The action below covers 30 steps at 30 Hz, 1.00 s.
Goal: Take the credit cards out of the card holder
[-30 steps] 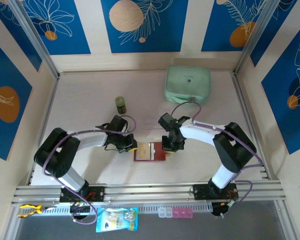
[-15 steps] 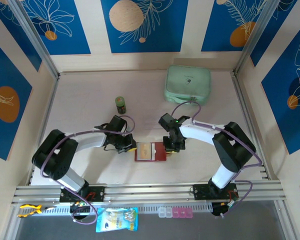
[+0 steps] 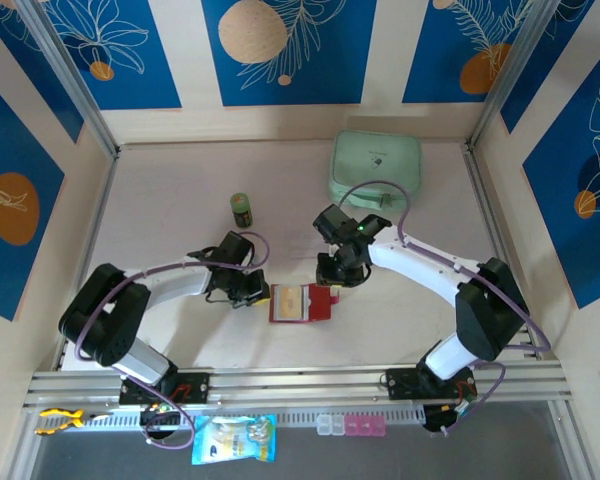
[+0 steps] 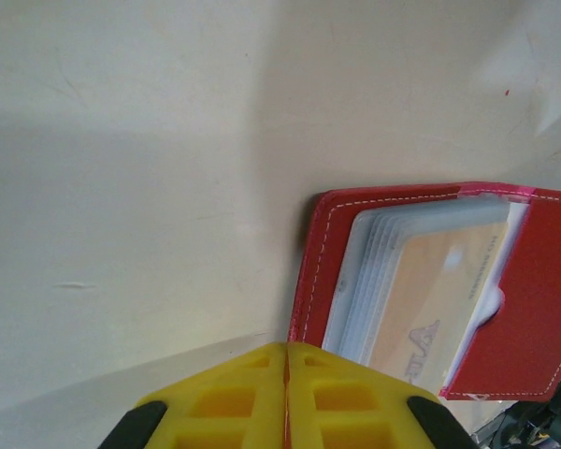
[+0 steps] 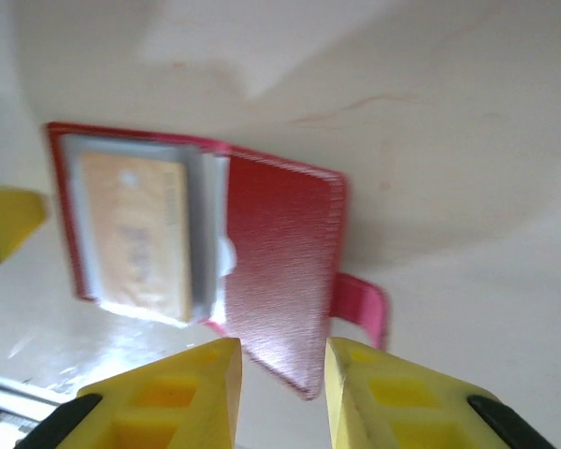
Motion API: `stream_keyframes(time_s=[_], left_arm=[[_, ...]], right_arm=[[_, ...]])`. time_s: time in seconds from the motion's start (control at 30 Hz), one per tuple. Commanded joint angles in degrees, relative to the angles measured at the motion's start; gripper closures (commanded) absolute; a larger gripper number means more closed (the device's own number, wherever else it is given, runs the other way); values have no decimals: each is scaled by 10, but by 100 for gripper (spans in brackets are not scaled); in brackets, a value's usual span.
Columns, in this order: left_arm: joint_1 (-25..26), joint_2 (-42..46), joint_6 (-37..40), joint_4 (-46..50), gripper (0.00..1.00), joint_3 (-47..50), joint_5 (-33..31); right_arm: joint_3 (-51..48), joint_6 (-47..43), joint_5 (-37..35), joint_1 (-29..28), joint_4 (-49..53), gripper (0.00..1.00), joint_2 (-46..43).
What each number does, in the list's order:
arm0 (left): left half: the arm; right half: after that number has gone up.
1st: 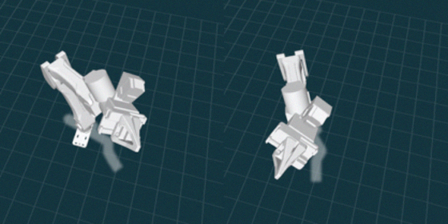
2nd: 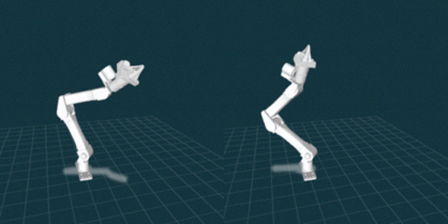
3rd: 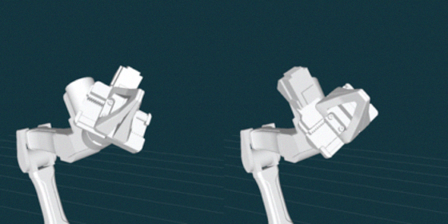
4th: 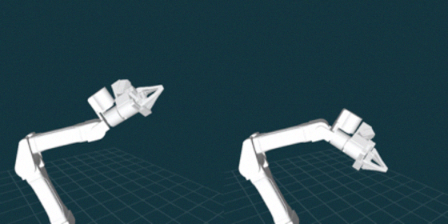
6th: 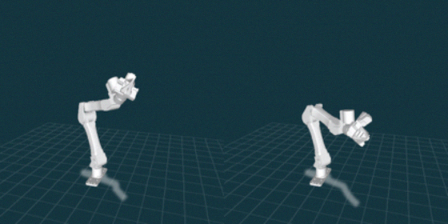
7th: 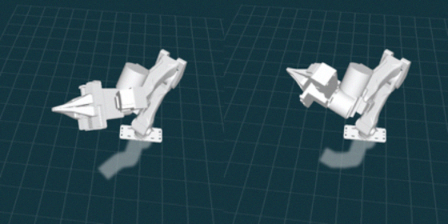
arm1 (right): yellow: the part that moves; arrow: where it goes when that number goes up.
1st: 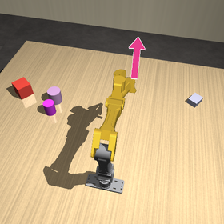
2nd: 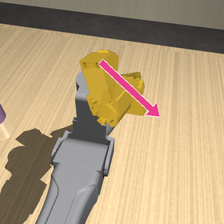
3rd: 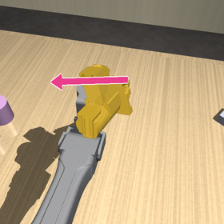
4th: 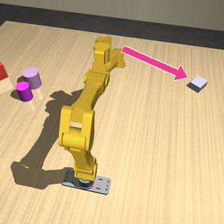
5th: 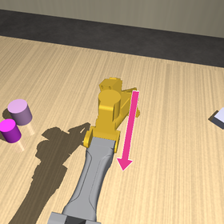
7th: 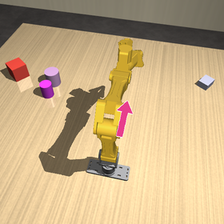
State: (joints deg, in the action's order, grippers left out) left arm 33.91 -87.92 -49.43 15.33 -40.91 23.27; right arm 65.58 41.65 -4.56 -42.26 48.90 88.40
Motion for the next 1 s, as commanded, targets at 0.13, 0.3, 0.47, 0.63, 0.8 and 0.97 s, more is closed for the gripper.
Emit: stream_keyframes(time_s=[0.13, 0.3, 0.47, 0.63, 0.8, 0.97], left_arm=[[13, -11, 2, 3, 93, -1, 3], [16, -18, 2, 5, 93, 0, 7], [18, -26, 5, 20, 93, -4, 6], [20, -30, 3, 16, 93, -5, 5], [22, -40, 3, 12, 93, -6, 6], [22, -50, 7, 10, 93, -4, 9]], right_arm=[[12, -10, 96, -39, -38, 73, 67], [3, -18, 71, -42, -36, 74, 109], [0, -28, 32, -41, -25, 74, 137], [-2, -37, 0, -39, -23, 75, 158], [-21, -36, -1, -39, -43, 77, 181], [-30, -34, -1, -39, -52, 78, 195]])
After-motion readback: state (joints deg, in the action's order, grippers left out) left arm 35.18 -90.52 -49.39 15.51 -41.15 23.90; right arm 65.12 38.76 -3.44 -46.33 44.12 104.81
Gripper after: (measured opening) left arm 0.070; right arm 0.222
